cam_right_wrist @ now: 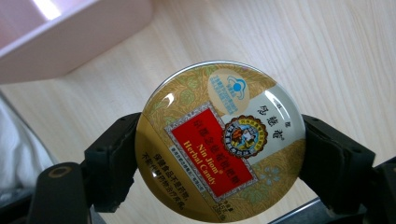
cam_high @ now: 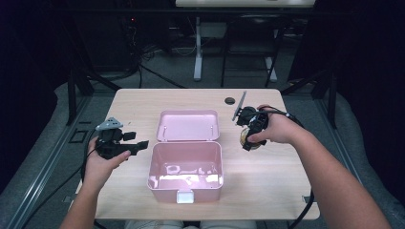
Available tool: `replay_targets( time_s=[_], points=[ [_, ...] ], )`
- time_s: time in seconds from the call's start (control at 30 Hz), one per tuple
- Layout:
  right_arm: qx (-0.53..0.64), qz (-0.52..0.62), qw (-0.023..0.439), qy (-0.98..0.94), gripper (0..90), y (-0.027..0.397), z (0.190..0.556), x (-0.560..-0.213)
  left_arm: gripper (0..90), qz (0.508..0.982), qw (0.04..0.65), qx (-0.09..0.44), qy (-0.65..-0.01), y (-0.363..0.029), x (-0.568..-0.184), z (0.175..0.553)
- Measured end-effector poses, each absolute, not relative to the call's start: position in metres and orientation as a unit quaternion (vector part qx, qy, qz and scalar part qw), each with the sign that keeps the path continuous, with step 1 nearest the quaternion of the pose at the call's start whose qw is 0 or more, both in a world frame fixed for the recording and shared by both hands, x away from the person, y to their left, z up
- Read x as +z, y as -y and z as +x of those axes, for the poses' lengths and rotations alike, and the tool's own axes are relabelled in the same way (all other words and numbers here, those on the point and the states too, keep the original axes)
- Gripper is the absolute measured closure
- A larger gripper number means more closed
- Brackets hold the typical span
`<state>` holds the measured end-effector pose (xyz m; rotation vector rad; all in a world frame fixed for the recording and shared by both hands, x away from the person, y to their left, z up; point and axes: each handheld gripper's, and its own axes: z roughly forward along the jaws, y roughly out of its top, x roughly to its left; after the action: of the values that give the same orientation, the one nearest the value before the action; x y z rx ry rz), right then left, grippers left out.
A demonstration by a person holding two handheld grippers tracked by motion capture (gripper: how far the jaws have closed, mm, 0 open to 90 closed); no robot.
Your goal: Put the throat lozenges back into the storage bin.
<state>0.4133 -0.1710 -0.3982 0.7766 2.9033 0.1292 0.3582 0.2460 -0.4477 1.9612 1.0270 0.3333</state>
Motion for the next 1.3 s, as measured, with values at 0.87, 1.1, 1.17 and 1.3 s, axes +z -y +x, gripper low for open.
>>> replay_targets(
  time_s=[0.87, 1.1, 1.17, 1.3],
  points=[
    [0.052, 0.139, 0.053, -0.987, 19.7, 0.095, 0.39, -0.382, 31.3, 0.786, 0.44, 0.134, -0.413, -0.247, -0.447, 0.358],
    [0.058, 0.114, 0.05, -0.991, 19.7, 0.077, 0.383, -0.389, 31.3, 0.786, 0.441, 0.133, -0.413, -0.248, -0.447, 0.358],
    [0.057, 0.111, 0.05, -0.991, 19.7, 0.075, 0.382, -0.39, 31.3, 0.787, 0.44, 0.132, -0.412, -0.248, -0.446, 0.358],
    [0.062, 0.099, 0.042, -0.992, 19.7, 0.064, 0.376, -0.394, 31.3, 0.787, 0.441, 0.133, -0.412, -0.248, -0.446, 0.358]
  ],
)
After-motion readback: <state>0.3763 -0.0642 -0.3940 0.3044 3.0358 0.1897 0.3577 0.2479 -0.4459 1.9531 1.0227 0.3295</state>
